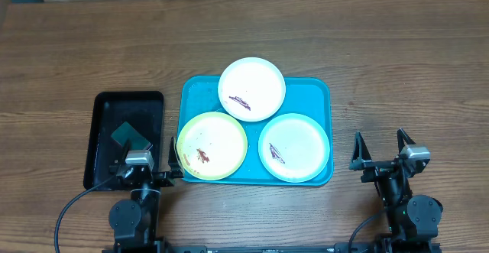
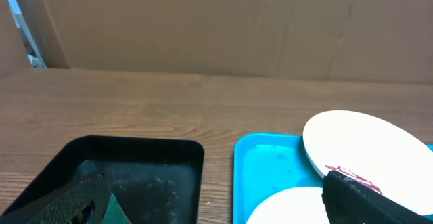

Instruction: Clean dirty plates on tray and stack at the side

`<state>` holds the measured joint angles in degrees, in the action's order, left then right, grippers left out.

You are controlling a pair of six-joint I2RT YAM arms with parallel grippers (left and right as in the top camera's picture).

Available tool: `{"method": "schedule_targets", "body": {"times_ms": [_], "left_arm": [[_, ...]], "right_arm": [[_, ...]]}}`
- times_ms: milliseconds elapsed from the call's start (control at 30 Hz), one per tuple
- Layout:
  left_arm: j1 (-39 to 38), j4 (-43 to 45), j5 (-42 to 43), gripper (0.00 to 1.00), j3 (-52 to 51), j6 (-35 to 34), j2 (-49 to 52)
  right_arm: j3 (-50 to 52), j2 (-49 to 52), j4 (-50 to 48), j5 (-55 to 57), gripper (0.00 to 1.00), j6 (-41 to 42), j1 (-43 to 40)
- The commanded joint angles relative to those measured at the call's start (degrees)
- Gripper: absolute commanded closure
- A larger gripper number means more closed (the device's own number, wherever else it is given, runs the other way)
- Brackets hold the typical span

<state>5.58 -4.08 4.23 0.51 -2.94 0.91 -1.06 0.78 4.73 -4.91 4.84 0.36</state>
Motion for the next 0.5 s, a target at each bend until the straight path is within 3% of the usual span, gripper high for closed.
{"method": "schedule_targets", "body": {"times_ms": [0, 267, 367, 467], "left_arm": [[-0.42, -0.11, 0.02, 0.0, -0.24, 0.66, -0.55], [-0.37, 2.8, -2.45, 0.0, -0.24, 2.43, -0.55], [-0.46, 8.46, 11.91, 0.0, -0.24, -10.95, -0.55], [-0.46, 15.32, 32.13, 0.0, -0.24, -30.77, -0.55]], "right_arm": [[0.61, -0.5, -0.31, 0.37, 0.0, -0.17, -0.33], [0.61, -0.5, -0.31, 0.37, 0.0, -0.17, -0.33], [0.61, -0.5, -0.31, 0.37, 0.0, -0.17, -0.33], [0.61, -0.5, -0.31, 0.35, 0.0, -0.17, -0.33]]}}
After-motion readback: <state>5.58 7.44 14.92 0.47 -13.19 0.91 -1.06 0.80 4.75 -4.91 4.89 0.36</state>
